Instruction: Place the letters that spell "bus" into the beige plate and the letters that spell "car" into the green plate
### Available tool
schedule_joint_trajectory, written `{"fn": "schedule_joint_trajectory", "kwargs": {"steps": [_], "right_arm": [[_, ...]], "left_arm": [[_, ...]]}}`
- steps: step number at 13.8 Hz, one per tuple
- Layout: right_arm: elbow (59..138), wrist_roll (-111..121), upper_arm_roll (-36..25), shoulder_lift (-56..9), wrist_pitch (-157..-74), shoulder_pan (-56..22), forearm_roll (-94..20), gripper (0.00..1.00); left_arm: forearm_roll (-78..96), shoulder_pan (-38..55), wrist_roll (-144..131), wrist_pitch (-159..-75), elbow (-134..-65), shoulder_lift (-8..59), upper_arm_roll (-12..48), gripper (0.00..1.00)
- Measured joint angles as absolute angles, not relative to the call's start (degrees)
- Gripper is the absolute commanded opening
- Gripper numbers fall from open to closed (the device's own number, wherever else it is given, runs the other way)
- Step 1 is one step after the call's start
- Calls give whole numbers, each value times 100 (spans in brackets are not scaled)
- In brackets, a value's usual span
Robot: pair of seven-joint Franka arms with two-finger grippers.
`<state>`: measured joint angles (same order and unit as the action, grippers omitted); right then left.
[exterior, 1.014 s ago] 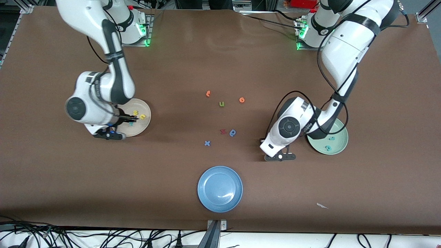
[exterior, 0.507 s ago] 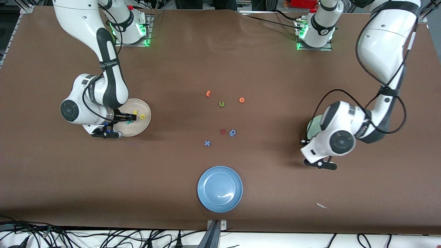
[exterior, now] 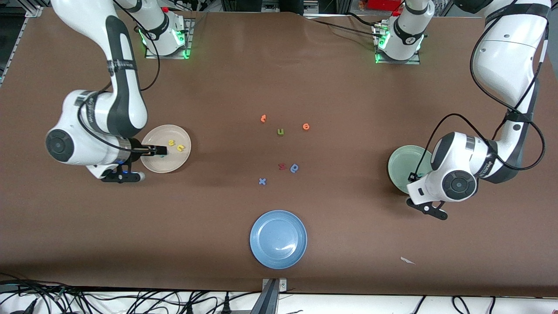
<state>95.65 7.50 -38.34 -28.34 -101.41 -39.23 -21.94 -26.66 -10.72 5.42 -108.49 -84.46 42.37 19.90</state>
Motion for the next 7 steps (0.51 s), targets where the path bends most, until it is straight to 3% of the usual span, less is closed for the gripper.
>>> {"fn": "schedule_joint_trajectory", "kwargs": {"steps": [4,7], "right_arm": [[8454,1035,-4298,-2621,-8940,-3920,-2014,100],[8155,1163,-4363,-2258,-8397,-3841,-1691,100]], "left_arm": [[-1903,-1093,196,-10773,-8283,3970,2019,100],[-1672,-1088,-101,-10483,-8253,3712,2095,100]]}}
